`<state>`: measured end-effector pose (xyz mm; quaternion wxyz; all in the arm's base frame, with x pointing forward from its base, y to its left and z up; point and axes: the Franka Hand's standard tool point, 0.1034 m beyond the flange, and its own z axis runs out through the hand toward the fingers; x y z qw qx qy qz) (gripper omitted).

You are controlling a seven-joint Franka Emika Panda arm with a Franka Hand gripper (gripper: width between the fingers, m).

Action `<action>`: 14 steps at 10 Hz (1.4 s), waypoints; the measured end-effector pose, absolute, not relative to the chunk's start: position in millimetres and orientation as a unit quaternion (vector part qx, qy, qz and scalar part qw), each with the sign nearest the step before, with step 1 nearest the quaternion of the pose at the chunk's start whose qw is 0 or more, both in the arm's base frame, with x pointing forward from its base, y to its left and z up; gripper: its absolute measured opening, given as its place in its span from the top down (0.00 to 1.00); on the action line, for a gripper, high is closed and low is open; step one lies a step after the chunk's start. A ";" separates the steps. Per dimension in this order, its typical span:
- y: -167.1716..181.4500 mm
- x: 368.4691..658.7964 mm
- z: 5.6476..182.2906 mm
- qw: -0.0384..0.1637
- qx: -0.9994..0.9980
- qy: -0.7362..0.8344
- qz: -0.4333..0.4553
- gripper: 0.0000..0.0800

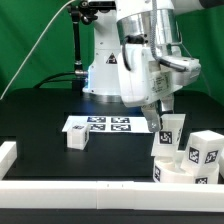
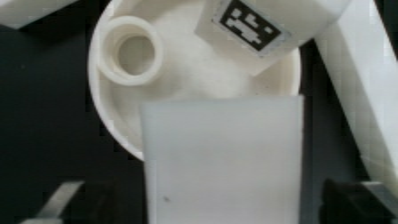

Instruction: Assemble stool

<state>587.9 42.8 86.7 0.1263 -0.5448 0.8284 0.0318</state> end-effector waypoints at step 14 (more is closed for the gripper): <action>53.4 592.5 98.2 0.098 -0.902 0.419 -0.033 0.19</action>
Offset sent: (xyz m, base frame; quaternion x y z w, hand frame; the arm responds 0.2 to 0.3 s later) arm 0.0000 0.0000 0.0000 0.0000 0.0000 -0.1938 0.9810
